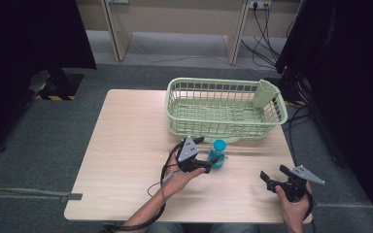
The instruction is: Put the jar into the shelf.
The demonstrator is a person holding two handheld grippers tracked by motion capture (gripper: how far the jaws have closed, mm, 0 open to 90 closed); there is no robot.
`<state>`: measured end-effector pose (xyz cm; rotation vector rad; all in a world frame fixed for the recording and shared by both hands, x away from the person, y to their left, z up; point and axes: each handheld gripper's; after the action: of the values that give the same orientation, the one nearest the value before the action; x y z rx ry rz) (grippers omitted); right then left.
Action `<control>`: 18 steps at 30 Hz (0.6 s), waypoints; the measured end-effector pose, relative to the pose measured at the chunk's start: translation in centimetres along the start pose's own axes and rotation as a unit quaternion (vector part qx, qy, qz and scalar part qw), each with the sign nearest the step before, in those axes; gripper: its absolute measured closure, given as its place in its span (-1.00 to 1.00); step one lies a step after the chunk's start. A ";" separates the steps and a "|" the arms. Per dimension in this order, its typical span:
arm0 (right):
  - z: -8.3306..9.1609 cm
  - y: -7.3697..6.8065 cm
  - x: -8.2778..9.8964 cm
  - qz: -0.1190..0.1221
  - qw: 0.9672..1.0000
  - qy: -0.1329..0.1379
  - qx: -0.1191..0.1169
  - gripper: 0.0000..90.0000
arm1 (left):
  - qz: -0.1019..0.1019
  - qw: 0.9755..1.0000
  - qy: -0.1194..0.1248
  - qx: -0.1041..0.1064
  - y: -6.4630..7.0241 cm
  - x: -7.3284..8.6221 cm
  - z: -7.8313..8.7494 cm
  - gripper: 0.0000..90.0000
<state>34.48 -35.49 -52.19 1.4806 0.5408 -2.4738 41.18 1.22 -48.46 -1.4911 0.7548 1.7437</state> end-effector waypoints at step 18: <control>0.0 0.0 0.0 -0.001 1.000 0.000 -0.002 -0.92 | 0.011 1.000 -0.016 -0.003 0.5 -0.5 -2.7 -0.26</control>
<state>34.48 -35.53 -52.19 1.4808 0.5461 -2.4728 42.38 -1.34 -48.47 -1.4613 0.7531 1.7837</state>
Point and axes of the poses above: each handheld gripper's, and its own axes: z roughly backward along the jaws, x roughly out of its underside, y roughly to its right, and after that the axes turned 1 degree about -z, right-handed
